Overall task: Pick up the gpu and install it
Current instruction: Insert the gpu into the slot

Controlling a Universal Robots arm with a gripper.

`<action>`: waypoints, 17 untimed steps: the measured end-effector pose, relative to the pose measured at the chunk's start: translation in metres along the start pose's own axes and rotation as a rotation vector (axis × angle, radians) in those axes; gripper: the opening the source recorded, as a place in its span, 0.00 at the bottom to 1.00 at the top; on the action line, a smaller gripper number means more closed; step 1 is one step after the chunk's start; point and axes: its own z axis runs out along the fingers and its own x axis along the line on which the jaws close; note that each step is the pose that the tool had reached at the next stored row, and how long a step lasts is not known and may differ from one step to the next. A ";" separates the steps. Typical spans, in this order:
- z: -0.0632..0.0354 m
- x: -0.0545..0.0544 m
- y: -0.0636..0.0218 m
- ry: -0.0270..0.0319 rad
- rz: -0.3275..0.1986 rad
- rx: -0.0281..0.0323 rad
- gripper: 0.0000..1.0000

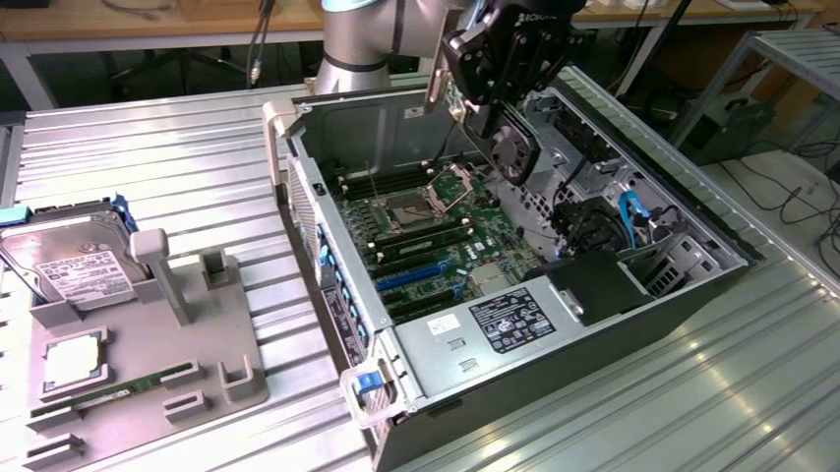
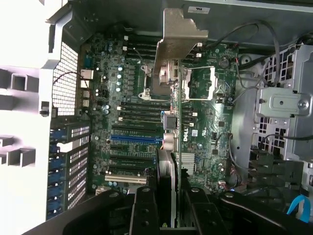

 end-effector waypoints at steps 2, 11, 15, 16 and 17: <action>0.0000 0.000 0.0000 0.0008 -0.023 -0.0005 0.27; 0.0000 0.000 0.0000 0.0055 -0.160 -0.0031 0.27; 0.0000 0.000 0.0000 0.0073 -0.211 -0.0041 0.27; 0.0000 0.000 0.0000 0.0076 -0.221 -0.0043 0.27; 0.0000 0.000 0.0000 0.0081 -0.235 -0.0045 0.27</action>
